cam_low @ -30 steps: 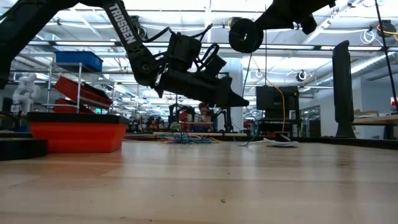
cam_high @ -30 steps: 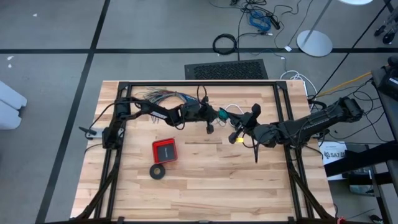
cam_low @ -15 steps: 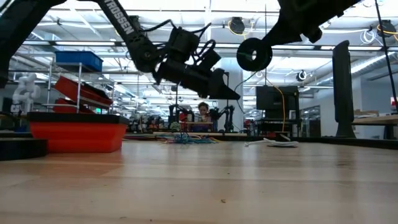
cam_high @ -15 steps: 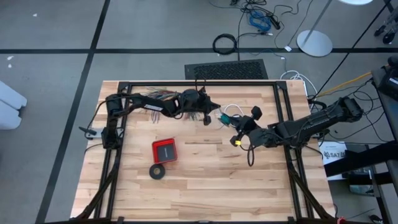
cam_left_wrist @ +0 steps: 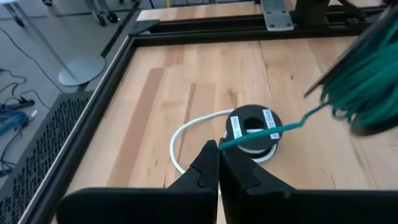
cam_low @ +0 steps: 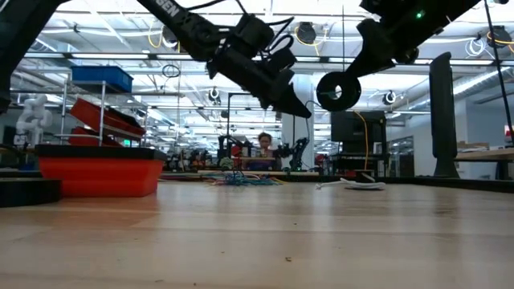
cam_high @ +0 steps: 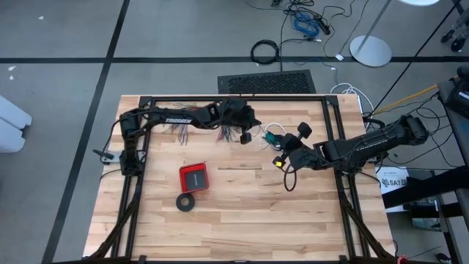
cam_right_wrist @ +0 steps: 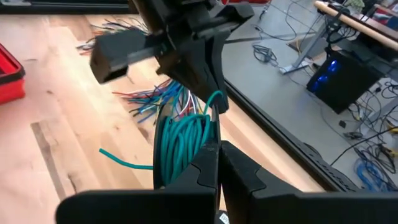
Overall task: Coil cords
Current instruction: Coil the green wire onto the spool
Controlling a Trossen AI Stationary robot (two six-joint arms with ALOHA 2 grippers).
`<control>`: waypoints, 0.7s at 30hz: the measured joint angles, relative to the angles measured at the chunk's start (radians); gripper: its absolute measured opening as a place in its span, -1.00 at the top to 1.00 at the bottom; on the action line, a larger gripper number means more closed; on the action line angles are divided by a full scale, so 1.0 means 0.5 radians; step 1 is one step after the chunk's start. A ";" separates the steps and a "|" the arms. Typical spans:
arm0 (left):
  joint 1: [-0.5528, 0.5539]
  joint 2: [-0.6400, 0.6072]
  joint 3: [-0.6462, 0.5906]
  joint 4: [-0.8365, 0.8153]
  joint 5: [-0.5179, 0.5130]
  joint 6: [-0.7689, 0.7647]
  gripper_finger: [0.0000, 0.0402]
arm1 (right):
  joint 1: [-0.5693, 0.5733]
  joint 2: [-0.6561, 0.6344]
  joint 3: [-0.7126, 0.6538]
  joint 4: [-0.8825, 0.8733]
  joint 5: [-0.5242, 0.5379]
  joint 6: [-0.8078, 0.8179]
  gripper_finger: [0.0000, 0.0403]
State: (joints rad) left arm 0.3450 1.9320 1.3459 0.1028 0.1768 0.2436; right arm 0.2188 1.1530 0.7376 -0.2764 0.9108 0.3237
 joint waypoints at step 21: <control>-0.165 0.001 0.320 -0.476 -0.114 0.063 1.00 | -0.233 0.146 0.000 -0.090 0.102 -0.112 1.00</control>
State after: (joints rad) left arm 0.2626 1.9324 1.5057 -0.1351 0.1199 0.2750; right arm 0.1020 1.2259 0.7376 -0.3216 0.9619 0.2676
